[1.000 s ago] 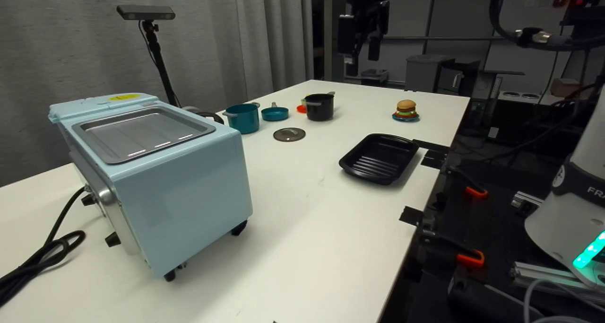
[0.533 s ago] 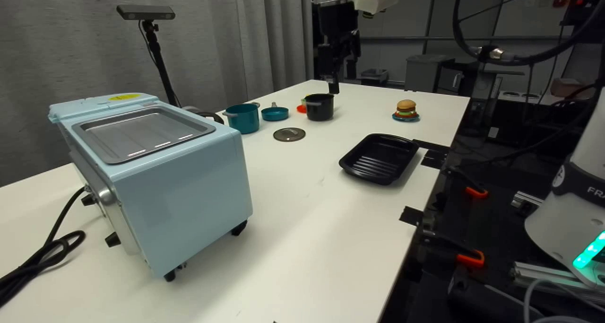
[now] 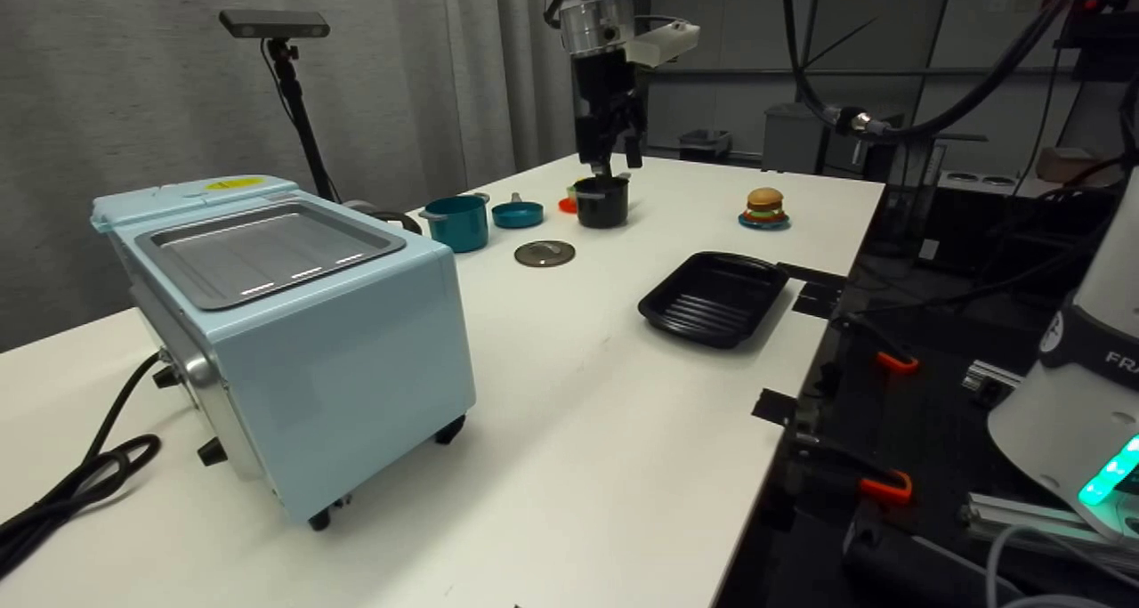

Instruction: Place the lid on top of the blue pot

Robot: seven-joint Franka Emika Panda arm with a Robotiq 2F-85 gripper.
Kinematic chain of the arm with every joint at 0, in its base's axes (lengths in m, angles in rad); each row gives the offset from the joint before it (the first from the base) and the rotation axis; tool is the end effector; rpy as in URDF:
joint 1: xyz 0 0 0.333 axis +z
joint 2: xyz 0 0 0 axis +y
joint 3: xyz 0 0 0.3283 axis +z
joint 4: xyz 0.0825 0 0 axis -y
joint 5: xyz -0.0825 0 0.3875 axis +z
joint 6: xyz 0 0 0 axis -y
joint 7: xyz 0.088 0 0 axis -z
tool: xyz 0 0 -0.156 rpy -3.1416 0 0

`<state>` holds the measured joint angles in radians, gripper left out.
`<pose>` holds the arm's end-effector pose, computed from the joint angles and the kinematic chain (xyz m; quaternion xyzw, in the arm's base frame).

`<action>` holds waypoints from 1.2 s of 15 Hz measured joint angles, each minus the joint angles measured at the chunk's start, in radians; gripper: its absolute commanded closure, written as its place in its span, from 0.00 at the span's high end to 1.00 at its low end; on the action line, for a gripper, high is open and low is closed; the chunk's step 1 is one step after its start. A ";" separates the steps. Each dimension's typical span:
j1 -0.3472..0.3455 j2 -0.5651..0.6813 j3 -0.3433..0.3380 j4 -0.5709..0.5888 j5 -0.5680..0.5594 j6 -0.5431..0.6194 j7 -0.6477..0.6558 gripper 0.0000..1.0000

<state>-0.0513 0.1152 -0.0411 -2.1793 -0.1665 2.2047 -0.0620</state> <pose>0.5356 -0.0619 0.2925 0.9961 0.0371 -0.0498 0.0634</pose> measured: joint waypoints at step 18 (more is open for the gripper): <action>0.008 0.137 0.017 0.090 0.091 0.015 0.001 1.00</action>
<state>-0.0429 0.2522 -0.0236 -2.0890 -0.0754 2.2194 -0.0607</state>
